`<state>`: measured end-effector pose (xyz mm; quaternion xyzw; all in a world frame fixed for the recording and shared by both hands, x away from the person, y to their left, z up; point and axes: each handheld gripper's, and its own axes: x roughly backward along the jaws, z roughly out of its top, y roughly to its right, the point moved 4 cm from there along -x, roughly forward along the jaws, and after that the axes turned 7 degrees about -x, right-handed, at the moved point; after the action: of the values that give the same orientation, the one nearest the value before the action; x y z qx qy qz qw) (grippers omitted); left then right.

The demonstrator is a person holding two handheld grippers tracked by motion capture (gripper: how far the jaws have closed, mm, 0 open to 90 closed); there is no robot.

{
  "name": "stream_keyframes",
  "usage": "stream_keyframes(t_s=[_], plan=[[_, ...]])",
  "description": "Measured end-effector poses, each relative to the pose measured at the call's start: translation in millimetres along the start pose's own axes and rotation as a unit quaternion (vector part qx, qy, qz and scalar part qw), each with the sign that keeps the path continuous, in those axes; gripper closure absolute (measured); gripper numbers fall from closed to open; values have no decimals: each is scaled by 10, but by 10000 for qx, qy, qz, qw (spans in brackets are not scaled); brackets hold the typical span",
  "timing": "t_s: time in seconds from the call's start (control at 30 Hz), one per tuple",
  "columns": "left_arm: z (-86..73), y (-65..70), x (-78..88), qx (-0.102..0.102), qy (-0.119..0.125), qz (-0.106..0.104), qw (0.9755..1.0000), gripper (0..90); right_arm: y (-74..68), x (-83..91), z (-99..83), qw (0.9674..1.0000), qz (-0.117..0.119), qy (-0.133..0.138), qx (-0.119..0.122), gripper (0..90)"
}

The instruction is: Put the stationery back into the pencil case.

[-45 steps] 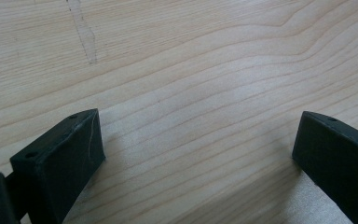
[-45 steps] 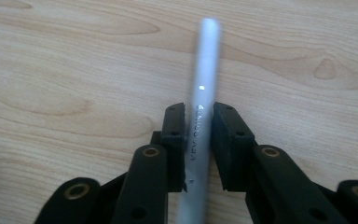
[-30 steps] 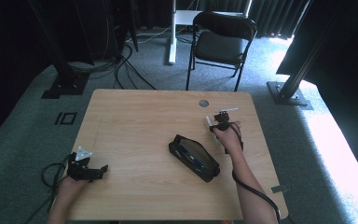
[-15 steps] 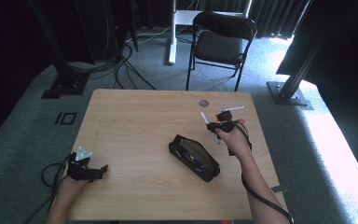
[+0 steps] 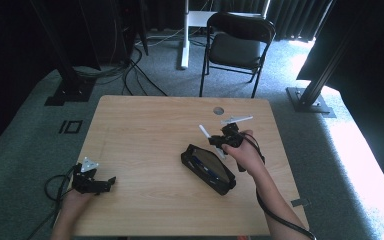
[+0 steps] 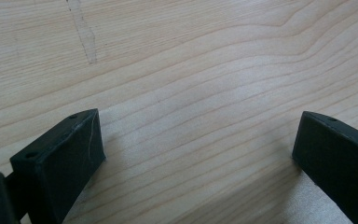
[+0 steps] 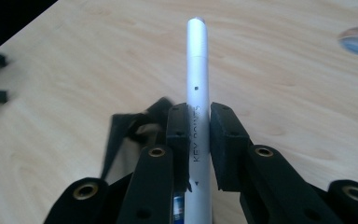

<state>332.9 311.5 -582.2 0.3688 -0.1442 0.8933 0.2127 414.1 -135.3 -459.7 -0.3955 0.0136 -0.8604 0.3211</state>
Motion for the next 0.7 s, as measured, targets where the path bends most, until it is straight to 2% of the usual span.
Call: stream_keyframes(t_s=[0.13,0.27,0.33,0.53,0.7], plan=[[0,0,0,-2,-1,-1,10000,21,-109,-45,-63,9997,117,-117,165,785],[0,0,0,0,0,0,10000,21,-177,-97,-121,9989,126,-276,365,785],[-1,0,1,-1,-1,0,10000,21,-194,-127,-156,9985,183,-348,370,785],[-1,0,0,0,0,0,10000,21,-226,-195,-288,9964,160,-659,514,785],[-1,0,0,0,0,0,10000,21,-227,-249,-378,9943,34,-862,626,785]])
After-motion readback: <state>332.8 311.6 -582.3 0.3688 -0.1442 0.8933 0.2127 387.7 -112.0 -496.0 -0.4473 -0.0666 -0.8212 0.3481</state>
